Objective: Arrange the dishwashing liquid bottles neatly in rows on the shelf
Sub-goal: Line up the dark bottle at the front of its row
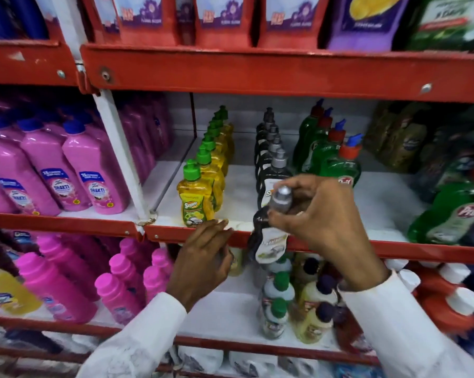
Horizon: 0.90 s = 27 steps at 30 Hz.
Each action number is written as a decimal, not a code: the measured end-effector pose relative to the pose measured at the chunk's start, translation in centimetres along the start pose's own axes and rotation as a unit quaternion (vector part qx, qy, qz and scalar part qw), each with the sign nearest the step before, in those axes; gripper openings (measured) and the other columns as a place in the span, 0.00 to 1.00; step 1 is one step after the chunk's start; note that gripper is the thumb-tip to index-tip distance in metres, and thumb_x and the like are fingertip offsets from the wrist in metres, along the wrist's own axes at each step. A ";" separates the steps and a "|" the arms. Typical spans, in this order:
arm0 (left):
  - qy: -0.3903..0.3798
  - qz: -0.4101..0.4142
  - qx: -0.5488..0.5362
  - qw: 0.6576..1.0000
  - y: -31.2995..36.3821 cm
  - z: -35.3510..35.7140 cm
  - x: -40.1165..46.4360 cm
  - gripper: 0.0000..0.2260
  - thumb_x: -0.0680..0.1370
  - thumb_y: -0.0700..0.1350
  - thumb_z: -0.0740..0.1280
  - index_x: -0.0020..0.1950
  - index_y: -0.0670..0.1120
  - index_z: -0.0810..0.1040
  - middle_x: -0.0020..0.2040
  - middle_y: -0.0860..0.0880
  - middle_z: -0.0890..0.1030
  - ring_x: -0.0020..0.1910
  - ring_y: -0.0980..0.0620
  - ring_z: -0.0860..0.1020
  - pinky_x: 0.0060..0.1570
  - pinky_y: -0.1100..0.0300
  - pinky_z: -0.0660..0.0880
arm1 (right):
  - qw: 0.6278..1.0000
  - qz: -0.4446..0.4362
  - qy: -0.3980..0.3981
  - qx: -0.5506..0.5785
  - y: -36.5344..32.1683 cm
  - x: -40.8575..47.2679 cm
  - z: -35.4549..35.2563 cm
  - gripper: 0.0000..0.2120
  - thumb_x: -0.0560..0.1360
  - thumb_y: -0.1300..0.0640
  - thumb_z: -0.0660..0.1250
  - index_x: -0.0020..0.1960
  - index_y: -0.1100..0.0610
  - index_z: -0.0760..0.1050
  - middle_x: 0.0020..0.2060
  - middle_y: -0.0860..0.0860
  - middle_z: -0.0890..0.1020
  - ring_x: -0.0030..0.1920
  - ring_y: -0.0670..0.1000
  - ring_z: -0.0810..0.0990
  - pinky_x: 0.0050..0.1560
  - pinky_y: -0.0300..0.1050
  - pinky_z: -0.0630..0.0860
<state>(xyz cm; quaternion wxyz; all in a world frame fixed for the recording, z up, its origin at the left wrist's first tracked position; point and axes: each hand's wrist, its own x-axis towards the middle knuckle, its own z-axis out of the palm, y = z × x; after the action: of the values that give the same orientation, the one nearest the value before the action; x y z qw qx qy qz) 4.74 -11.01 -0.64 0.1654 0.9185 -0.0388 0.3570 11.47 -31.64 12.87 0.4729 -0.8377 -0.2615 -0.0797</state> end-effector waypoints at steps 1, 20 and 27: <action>-0.014 -0.003 0.001 1.000 0.4 0.6 0.4 0.17 0.73 0.42 0.68 0.61 0.42 0.80 0.62 0.43 0.82 0.63 0.45 0.77 0.68 0.52 0.71 | 1.000 -0.007 0.017 -0.004 -0.4 0.9 -0.7 0.19 0.59 0.56 0.80 0.49 0.51 0.85 0.37 0.43 0.88 0.34 0.37 0.84 0.39 0.35 0.82; -0.071 -0.010 0.048 0.996 3.2 3.0 0.2 0.26 0.75 0.48 0.66 0.73 0.48 0.68 0.72 0.47 0.75 0.72 0.48 0.71 0.75 0.39 0.63 | 0.999 -0.033 0.000 -0.039 3.0 7.1 1.7 0.22 0.65 0.59 0.81 0.58 0.56 0.82 0.41 0.47 0.86 0.31 0.33 0.79 0.39 0.23 0.76; -0.013 0.105 0.001 0.994 6.1 6.1 1.0 0.23 0.74 0.44 0.67 0.70 0.46 0.73 0.71 0.46 0.76 0.71 0.48 0.73 0.70 0.43 0.70 | 0.990 -0.078 0.118 -0.022 7.3 2.2 -0.5 0.24 0.70 0.51 0.78 0.65 0.48 0.78 0.56 0.45 0.84 0.53 0.44 0.82 0.54 0.37 0.80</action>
<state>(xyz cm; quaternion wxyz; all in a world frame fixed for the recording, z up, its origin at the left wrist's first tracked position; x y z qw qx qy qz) 8.26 -18.71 -2.49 0.1259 0.9139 -0.1371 0.3608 17.19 -34.29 8.46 0.4743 -0.8098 -0.2662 -0.2201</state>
